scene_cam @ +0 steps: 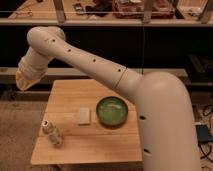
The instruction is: Knock the bottle over
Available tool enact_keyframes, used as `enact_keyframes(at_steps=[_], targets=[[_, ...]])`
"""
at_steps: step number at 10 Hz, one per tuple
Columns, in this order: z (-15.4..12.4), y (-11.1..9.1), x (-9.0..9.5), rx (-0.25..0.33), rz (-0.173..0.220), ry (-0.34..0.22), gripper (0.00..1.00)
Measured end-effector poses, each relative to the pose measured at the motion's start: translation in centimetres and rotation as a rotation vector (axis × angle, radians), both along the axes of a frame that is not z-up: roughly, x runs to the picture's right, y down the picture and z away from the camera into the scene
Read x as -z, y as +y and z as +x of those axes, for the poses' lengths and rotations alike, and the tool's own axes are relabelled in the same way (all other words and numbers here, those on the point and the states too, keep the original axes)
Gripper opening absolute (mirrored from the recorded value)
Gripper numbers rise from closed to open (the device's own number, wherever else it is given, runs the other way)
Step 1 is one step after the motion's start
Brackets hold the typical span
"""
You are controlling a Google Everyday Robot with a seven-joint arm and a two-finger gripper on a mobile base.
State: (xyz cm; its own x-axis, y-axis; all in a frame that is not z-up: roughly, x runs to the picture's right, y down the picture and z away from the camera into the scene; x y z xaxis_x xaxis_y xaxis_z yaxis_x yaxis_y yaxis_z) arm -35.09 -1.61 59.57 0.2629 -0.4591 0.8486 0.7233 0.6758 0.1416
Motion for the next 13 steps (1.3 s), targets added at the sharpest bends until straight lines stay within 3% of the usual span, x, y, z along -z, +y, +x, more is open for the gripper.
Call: enact_keyframes(at_steps=[2,5,9,11,13], targets=[[-1.6,4.1,2.5,0.062,-0.018,-0.043,0.00],[-2.4,11.0,4.2,0.176,-0.054,-0.063,0.00],[-2.5,16.1,3.5,0.241,-0.109,-0.034,0.00],[-2.7,18.7,2.8,0.284,-0.111,-0.021,0.00],[-2.1,20.6,1.9,0.329,-0.085,-0.007,0.00]])
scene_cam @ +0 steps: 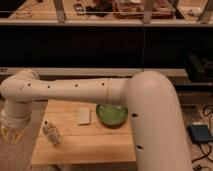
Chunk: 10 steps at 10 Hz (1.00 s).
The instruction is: Knock the bottle over
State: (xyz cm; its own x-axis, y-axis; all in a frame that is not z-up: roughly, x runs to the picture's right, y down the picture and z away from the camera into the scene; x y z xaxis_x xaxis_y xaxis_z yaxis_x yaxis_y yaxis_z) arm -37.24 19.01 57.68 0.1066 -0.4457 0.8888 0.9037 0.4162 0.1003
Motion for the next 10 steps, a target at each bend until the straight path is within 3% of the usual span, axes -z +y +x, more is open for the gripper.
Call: enact_keyframes(at_steps=[2,5,10], targets=[[0.8,1.5,-1.5,0.039,0.057,0.011,0.00],[1.0,3.2,-2.8,0.072,0.108,0.034,0.00],[0.9,4.6,-3.7,0.096,0.120,0.074,0.00]])
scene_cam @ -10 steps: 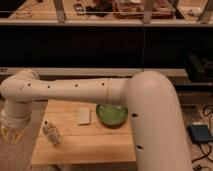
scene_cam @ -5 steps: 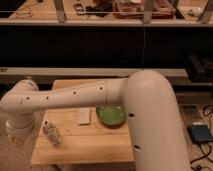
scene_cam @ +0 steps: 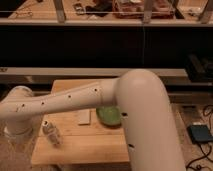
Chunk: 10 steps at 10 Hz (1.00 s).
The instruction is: Knock the bottle over
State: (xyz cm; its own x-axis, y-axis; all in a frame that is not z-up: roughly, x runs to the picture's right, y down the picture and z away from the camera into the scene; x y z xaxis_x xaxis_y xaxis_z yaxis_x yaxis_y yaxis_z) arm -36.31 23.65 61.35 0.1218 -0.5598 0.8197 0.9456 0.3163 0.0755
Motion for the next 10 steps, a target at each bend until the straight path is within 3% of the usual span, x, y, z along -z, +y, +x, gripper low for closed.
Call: enact_keyframes(at_steps=[7,10], targets=[[-0.3,-0.5,-0.8,-0.040,-0.030,0.055,0.00],[0.3,-0.7,-1.9,-0.044,-0.017,0.079,0.00]])
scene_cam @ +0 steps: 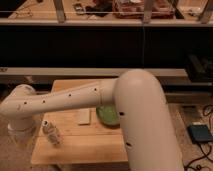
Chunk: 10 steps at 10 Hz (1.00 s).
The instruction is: Knock the bottle over
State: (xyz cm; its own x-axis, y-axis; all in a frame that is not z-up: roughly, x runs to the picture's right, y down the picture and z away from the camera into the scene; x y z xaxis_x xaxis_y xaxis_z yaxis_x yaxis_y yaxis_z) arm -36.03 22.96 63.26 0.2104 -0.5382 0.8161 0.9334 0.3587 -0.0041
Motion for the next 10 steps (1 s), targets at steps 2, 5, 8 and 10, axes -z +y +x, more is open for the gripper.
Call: enact_keyframes(at_steps=[2,5,8,10], targets=[[0.6,-0.7,-1.3,-0.005,0.028,0.027,0.00],[5.0,-4.3,-5.2,-0.027,0.108,0.138,0.00],[21.3,-14.8,-10.7,-0.117,0.268,0.468,0.01],[30.5,-19.0,-10.6,-0.191,0.305,0.637,0.05]])
